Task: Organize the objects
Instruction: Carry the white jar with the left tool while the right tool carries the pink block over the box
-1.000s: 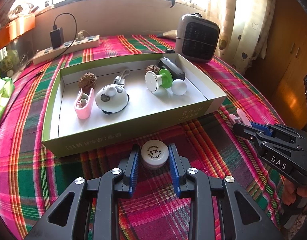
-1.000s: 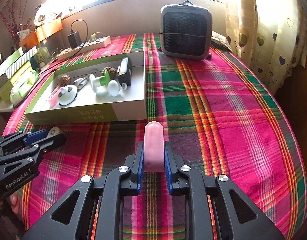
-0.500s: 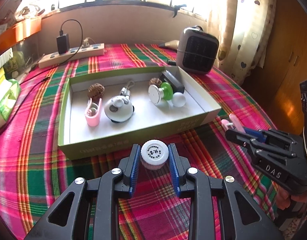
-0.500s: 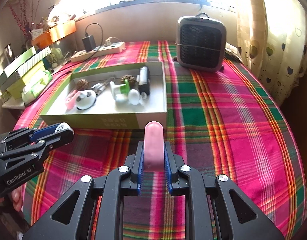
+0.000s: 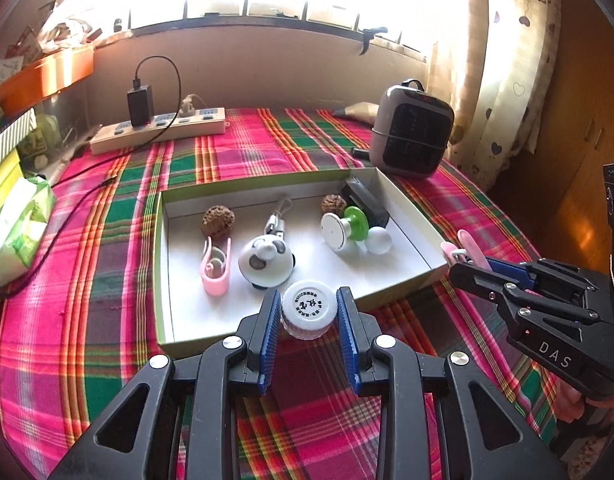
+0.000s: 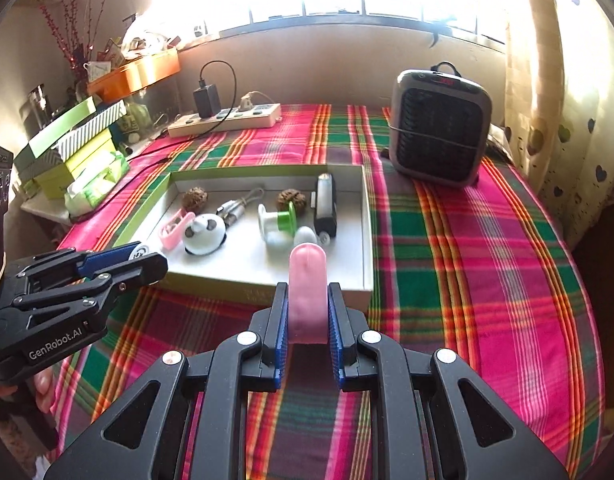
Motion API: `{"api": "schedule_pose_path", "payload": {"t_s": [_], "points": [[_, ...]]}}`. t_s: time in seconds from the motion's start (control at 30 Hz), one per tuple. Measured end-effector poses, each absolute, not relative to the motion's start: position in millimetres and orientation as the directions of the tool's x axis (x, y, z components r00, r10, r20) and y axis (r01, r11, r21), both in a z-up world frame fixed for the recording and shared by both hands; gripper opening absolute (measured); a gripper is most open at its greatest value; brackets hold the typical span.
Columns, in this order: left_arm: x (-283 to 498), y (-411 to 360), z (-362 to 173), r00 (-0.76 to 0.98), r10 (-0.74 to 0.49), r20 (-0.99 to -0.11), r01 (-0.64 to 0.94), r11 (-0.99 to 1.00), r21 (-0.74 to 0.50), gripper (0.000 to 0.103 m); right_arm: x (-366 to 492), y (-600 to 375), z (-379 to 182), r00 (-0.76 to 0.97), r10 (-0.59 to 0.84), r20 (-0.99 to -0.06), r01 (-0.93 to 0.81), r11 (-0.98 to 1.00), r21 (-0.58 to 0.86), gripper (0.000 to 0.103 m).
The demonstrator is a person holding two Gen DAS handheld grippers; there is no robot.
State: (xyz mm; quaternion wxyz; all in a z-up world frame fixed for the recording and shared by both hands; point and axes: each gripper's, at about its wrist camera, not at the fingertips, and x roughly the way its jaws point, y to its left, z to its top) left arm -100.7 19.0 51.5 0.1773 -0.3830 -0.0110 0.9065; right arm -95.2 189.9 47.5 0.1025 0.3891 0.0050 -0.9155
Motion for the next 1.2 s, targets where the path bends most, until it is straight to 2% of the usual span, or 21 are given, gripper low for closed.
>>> {"api": "schedule_pose_path", "payload": {"t_s": [0.73,1.2], "points": [[-171,36,49,-0.617,0.350,-0.705,-0.319,-0.930,-0.183,0.026,-148,192,32,-0.606,-0.196,-0.771,0.215,-0.973,0.079,0.019],[-202,47,39,-0.591,0.346,-0.729,-0.333,-0.927,-0.170,0.026,-160,181,21,-0.498,-0.315,-0.808,0.388,-0.914,0.118,0.019]]}}
